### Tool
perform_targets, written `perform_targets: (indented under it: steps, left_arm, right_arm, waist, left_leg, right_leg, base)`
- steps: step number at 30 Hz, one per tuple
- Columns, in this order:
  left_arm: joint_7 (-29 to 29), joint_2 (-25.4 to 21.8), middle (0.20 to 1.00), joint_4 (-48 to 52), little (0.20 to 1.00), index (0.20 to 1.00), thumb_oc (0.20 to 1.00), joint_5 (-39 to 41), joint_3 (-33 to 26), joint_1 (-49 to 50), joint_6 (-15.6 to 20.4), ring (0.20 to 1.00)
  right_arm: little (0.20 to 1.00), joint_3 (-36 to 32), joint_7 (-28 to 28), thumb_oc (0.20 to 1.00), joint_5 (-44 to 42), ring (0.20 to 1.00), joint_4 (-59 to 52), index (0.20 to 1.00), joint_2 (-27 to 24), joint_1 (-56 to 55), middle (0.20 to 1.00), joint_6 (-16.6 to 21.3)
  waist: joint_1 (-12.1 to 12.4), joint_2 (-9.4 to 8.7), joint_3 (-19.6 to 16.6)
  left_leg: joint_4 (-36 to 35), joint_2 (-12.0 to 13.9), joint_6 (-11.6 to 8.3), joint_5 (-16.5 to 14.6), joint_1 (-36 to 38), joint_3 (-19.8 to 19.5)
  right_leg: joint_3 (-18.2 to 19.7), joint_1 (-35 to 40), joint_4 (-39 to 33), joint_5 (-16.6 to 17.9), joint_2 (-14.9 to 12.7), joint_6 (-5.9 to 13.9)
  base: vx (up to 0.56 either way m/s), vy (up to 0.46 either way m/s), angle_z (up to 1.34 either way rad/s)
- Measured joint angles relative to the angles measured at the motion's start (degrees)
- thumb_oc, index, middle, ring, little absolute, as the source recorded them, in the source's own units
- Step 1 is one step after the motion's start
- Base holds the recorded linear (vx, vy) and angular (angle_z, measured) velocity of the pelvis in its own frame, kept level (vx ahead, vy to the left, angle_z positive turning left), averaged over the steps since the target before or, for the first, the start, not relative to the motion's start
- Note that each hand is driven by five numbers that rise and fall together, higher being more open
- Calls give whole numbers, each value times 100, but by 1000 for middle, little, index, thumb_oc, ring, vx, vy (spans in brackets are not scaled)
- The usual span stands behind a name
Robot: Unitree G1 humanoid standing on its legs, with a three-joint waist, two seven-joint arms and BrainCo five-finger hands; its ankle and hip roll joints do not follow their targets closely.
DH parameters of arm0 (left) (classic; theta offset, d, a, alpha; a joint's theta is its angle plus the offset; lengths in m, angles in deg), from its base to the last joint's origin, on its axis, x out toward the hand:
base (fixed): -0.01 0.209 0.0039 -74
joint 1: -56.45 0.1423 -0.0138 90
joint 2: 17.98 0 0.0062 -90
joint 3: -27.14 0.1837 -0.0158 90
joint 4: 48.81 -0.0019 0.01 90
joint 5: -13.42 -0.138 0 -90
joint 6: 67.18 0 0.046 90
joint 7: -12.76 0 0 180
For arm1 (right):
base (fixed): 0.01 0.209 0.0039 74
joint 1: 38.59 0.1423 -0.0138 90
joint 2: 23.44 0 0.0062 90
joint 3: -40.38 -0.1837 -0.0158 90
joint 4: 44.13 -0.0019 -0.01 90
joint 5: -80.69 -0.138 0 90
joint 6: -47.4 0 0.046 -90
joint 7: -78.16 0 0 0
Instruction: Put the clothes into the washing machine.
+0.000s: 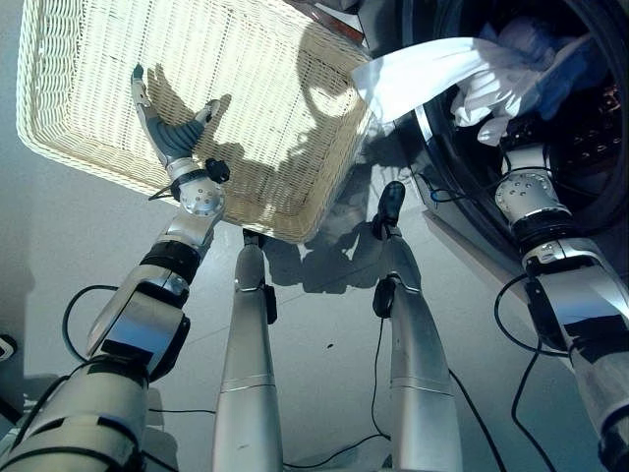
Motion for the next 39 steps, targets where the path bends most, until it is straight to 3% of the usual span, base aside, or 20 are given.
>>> perform_targets:
  steps: [3, 6, 11, 14, 16, 18, 19, 20, 25, 27, 28, 29, 32, 34, 35, 39]
  left_arm:
    - [15, 0, 1000, -85, 1000, 1000, 1000, 63, 6, -52, 27, 1000]
    - [27, -20, 1000, -72, 1000, 1000, 1000, 69, 11, 26, 90, 1000]
    - [-98, -126, 1000, 410, 1000, 1000, 1000, 54, 60, 421, 280, 1000]
    - [-131, -399, 1000, 624, 1000, 1000, 1000, 67, 69, 641, 259, 1000]
    - [-105, -510, 1000, 625, 1000, 1000, 1000, 135, 68, 628, 243, 1000]
    - [31, -707, 1000, 611, 1000, 1000, 1000, 282, 66, 575, 210, 1000]
    - [87, -801, 1000, 609, 1000, 1000, 1000, 351, 68, 553, 197, 1000]
    - [141, -862, 1000, 598, 1000, 1000, 1000, 406, 65, 515, 189, 1000]
    - [338, -968, 1000, 539, 1000, 1000, 1000, 447, 84, 381, 184, 1000]
    - [393, -981, 1000, 499, 1000, 1000, 1000, 483, 197, 273, 184, 1000]
    - [393, -981, 1000, 499, 1000, 1000, 1000, 483, 197, 273, 184, 1000]
    - [425, -965, 1000, 443, 1000, 1000, 1000, 504, 247, 222, 184, 1000]
    - [450, -961, 1000, 314, 1000, 1000, 1000, 505, 276, 176, 183, 1000]
    - [444, -963, 1000, 304, 1000, 1000, 1000, 512, 350, 173, 183, 1000]
    - [444, -963, 1000, 305, 1000, 1000, 1000, 511, 388, 170, 183, 1000]
    - [463, -963, 1000, 313, 1000, 1000, 1000, 581, 517, 79, 135, 1000]
  right_arm:
    - [200, 19, -238, 200, 134, 200, 297, 200, -64, 88, 200, -477]
    - [200, 31, -552, 200, 105, 200, 459, 200, -233, 308, 200, -623]
    - [200, 38, -1767, 200, -18, 200, 544, 200, -508, 374, 200, 126]
    - [200, 57, -3140, 200, 222, 200, 383, 200, -725, 302, 200, 796]
    - [200, 58, -3596, 200, 415, 200, 315, 200, -851, 251, 200, 964]
    - [297, 52, -4010, 297, 654, 297, 333, 297, -951, 255, 297, 1117]
    - [498, 52, -4122, 498, 734, 498, 357, 498, -975, 266, 498, 1186]
    - [1000, 54, -4194, 1000, 774, 1000, 361, 1000, -1014, 282, 1000, 1194]
    - [1000, 54, -4196, 1000, 1071, 1000, 486, 1000, -1028, 284, 1000, 1164]
    - [1000, 59, -4227, 1000, 1593, 1000, 600, 1000, -1028, 300, 1000, 810]
    - [1000, 59, -4227, 1000, 1593, 1000, 600, 1000, -1028, 300, 1000, 810]
    - [1000, 197, -4312, 1000, 2098, 1000, 727, 1000, -1030, 334, 1000, 406]
    - [1000, 591, -4509, 1000, 2795, 1000, 925, 1000, -1037, 459, 1000, -331]
    - [1000, 889, -4666, 1000, 3921, 1000, 950, 1000, -1048, 548, 1000, -1346]
    - [1000, 1036, -4690, 1000, 4199, 1000, 954, 1000, -1058, 572, 1000, -1584]
    - [1000, 2595, -4575, 1000, 6399, 1000, 987, 1000, -1094, 1125, 1000, -3528]
  waist:
    - [17, 0, 0]
    - [47, 0, 0]
    - [188, 0, 0]
    - [171, -1, 2]
    - [171, -8, 6]
    - [180, -23, 14]
    - [188, -25, 16]
    - [183, -26, 17]
    - [167, -45, 27]
    - [154, -46, 27]
    - [154, -46, 27]
    - [150, -46, 27]
    - [124, -46, 27]
    - [105, -46, 27]
    - [94, -46, 27]
    - [-78, -43, 26]
  left_leg:
    - [-1, 1, 1, -1, 3, 22]
    - [10, 3, 1, -2, 6, 31]
    - [10, 35, 0, -1, -77, 8]
    - [57, 29, 7, -4, -231, -76]
    - [116, 8, 18, -12, -310, -106]
    - [331, -8, 58, -108, -427, -129]
    - [454, -18, 79, -157, -503, -132]
    - [548, -25, 101, -211, -554, -134]
    - [718, -41, 106, -270, -609, -136]
    - [733, -54, 106, -271, -624, -166]
    - [733, -54, 106, -271, -624, -166]
    - [742, -55, 106, -270, -623, -184]
    - [754, -62, 110, -265, -618, -195]
    - [736, -71, 120, -256, -617, -206]
    - [733, -73, 122, -254, -617, -208]
    - [579, -124, 175, -159, -630, -215]
  right_leg:
    - [11, 0, -26, 28, 2, -20]
    - [17, 7, -40, 49, 7, -29]
    - [5, 66, -303, 174, 62, 0]
    - [-8, 96, -502, 275, 94, 39]
    - [5, 95, -555, 307, 98, 56]
    - [15, 94, -592, 352, 98, 76]
    - [23, 89, -623, 387, 94, 88]
    - [25, 90, -639, 397, 88, 98]
    - [38, 109, -635, 441, 76, 98]
    - [34, 113, -621, 445, 71, 103]
    - [34, 113, -621, 445, 71, 103]
    - [21, 129, -616, 446, 70, 104]
    - [14, 144, -609, 450, 64, 105]
    - [7, 146, -608, 449, 56, 106]
    - [3, 146, -608, 448, 53, 107]
    - [-32, 128, -657, 429, -4, 137]
  base:
    - [0, 0, 0]
    - [-4, -28, -1]
    - [-20, -39, -2]
    - [-23, -37, 5]
    - [1, -5, 5]
    - [2, 4, -2]
    - [18, 1, -5]
    - [29, -1, -4]
    - [6, 0, -1]
    - [0, 0, 0]
    - [0, 0, 0]
    - [0, 0, 0]
    - [-3, -14, 0]
    - [-9, -16, 1]
    - [-29, -6, 5]
    - [-25, -19, 8]
